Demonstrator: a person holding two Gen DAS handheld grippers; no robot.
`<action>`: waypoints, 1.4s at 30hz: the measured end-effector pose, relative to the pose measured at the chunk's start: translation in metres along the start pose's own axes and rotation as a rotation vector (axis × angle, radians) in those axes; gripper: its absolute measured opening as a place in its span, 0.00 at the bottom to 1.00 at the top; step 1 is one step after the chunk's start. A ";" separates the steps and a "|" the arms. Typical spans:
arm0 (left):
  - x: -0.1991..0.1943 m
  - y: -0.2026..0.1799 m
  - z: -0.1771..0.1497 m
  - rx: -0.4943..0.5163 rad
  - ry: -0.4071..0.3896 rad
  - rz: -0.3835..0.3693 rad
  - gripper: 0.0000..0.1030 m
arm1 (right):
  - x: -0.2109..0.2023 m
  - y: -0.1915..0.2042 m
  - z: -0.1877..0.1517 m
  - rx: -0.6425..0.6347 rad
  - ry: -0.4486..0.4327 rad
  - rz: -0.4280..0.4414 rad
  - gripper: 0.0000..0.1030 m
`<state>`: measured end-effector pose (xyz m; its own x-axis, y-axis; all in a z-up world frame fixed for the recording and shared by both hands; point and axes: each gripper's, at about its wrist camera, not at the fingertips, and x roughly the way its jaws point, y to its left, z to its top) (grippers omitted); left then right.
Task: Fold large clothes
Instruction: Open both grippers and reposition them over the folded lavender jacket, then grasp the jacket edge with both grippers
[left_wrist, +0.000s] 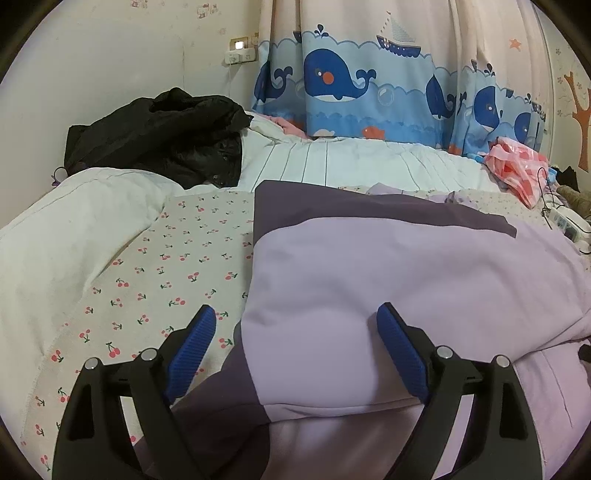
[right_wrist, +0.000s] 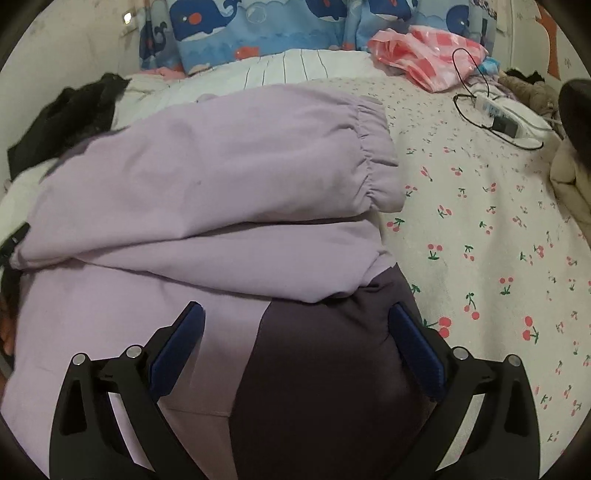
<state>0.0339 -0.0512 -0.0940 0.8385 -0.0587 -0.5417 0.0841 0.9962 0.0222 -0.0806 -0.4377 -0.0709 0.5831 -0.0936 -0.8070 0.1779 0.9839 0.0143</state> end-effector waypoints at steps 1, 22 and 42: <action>0.000 0.000 0.000 -0.002 0.000 -0.001 0.83 | -0.003 -0.001 0.000 0.008 -0.010 0.010 0.94; 0.012 -0.003 -0.005 0.008 0.060 -0.014 0.93 | -0.036 0.032 -0.056 -0.099 0.068 -0.041 0.94; -0.150 0.110 -0.111 0.052 0.436 -0.063 0.93 | -0.157 -0.049 -0.178 0.026 0.193 0.310 0.94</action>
<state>-0.1420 0.0741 -0.1038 0.5267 -0.0760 -0.8467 0.1647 0.9863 0.0139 -0.3221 -0.4444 -0.0503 0.4529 0.2411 -0.8584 0.0373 0.9568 0.2884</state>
